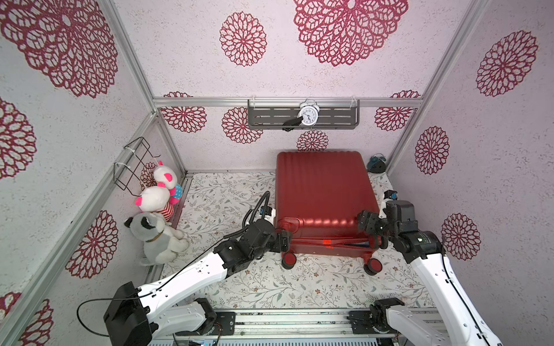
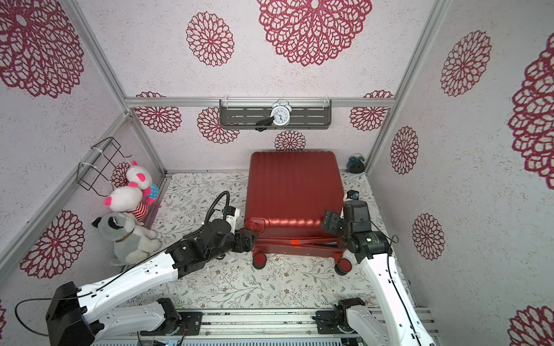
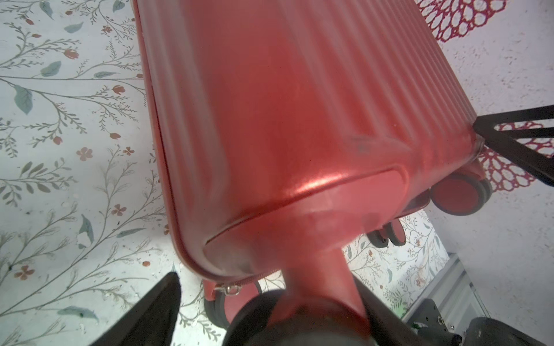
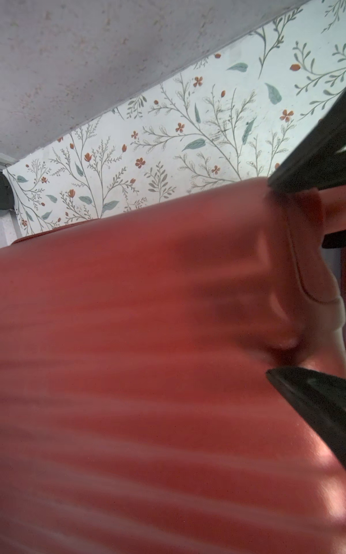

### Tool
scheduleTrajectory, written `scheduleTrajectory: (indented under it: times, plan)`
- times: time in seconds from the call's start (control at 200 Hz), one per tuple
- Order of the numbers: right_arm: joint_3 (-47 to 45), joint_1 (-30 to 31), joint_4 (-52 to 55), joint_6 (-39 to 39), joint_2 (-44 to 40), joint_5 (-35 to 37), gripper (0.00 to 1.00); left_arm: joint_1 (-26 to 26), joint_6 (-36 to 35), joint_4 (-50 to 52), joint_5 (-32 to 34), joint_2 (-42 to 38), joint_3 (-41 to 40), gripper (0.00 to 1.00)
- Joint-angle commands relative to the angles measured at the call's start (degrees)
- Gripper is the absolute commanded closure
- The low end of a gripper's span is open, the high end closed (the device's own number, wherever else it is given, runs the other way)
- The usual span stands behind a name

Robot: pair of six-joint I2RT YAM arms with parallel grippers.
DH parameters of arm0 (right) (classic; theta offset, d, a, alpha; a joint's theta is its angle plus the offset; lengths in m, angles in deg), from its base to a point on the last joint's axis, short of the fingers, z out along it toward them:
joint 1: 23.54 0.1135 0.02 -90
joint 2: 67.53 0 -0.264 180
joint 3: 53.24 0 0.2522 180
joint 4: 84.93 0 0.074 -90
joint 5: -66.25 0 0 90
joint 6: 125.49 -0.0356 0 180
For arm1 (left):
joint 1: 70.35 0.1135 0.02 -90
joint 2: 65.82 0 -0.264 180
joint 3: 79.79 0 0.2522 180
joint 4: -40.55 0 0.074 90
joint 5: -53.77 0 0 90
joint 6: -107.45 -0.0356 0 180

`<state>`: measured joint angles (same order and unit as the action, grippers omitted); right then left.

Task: Open the suitcase zippers
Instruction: Move the suitcase to the center of the board, then open the suitcase at the corner of the board.

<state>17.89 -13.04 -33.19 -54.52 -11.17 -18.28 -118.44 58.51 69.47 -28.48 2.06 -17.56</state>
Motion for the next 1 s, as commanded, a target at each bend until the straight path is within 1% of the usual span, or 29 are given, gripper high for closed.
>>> scheduleTrajectory:
  times: [0.0,0.065,0.21,0.3,0.445,0.615,0.73,0.85,0.921,0.996]
  plan:
    - [1.2,0.4,-1.0,2.1,3.9,-3.8,0.06,4.1,-2.2,-1.0,-0.3,2.4,2.1,0.16]
    - [2.7,0.3,-0.2,2.1,3.9,-2.4,0.01,5.9,-2.9,-1.2,-1.3,3.9,3.1,0.17]
    - [2.8,0.3,0.9,1.9,-0.3,-0.4,0.01,8.8,-3.8,-1.0,-2.8,5.5,5.1,0.17]
    - [-0.2,0.3,0.6,-2.8,-5.0,2.8,0.01,10.4,-4.4,-1.1,-3.6,6.2,5.8,0.17]
    - [-5.3,0.3,0.2,-5.7,-11.6,2.1,0.01,12.1,-5.0,-1.8,-5.7,8.0,6.9,0.17]
    - [-9.0,0.3,0.4,-5.9,-13.3,3.3,0.01,12.0,-3.7,-2.1,-8.6,7.4,7.0,0.16]
    - [-12.0,0.3,-1.1,-4.5,-14.7,-0.1,0.01,11.9,-3.2,-2.6,-9.4,5.8,5.5,0.13]
    - [-13.9,0.4,-1.9,-3.7,-15.1,-3.0,0.07,11.8,-3.1,-2.6,-9.9,4.2,4.8,0.11]
    - [-14.8,0.5,-2.3,-3.7,-14.6,-2.7,0.12,11.9,-3.0,-2.6,-10.2,3.5,4.6,0.11]
    - [-15.2,0.5,-2.7,-4.0,-13.7,-1.3,0.15,11.8,-3.0,-2.7,-10.5,3.0,4.5,0.1]
